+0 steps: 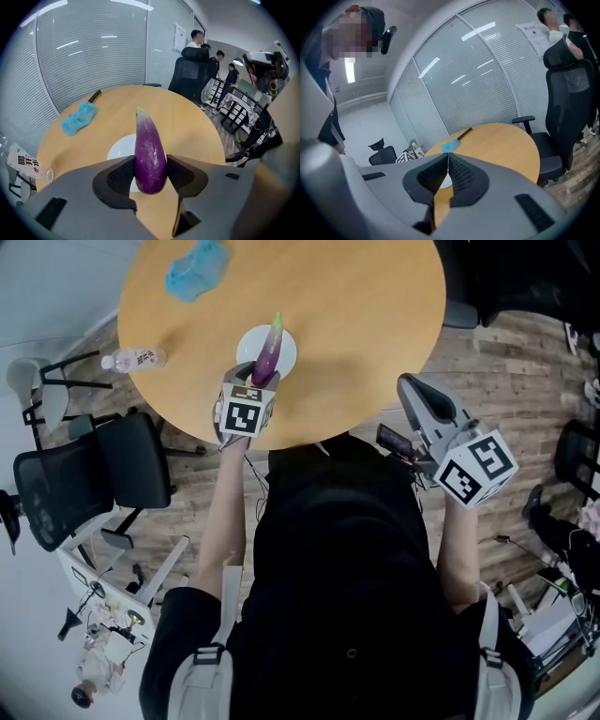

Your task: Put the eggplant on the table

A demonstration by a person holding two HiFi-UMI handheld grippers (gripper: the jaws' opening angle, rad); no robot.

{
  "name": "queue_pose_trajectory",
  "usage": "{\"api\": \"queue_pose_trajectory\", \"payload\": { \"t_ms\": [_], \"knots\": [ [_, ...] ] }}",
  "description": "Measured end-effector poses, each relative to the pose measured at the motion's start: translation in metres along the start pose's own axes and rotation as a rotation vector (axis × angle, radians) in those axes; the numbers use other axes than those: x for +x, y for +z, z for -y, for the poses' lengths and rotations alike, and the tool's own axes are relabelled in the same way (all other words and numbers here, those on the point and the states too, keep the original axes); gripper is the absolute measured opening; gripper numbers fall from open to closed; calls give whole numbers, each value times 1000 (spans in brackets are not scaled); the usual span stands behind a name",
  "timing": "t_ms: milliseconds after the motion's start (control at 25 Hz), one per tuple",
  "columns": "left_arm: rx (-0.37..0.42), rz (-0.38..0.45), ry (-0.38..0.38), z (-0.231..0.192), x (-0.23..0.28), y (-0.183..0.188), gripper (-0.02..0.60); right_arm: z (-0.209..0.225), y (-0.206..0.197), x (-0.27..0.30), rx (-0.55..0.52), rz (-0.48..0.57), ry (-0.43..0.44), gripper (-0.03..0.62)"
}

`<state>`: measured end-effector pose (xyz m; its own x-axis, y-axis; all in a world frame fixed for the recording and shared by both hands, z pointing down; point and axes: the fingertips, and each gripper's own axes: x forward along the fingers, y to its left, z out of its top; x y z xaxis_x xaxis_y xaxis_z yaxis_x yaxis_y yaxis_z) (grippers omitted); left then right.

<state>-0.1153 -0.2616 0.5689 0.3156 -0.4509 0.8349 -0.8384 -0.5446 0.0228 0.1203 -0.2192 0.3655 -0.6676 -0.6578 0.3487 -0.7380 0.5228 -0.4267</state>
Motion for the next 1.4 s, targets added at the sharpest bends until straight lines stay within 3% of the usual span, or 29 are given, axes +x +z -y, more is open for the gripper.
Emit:
{"api": "queue_pose_trajectory", "payload": {
  "t_ms": [320,640,1400],
  "knots": [
    [-6,-26,18,-15,22,-9,226,-6,-1,6,-22,-31,19,17],
    [-94,-44,15,-25,35,-17,225,-9,-1,14,-39,-59,27,17],
    [-91,-75,3,-29,58,-22,227,-24,-5,27,-73,-103,56,17]
  ]
}}
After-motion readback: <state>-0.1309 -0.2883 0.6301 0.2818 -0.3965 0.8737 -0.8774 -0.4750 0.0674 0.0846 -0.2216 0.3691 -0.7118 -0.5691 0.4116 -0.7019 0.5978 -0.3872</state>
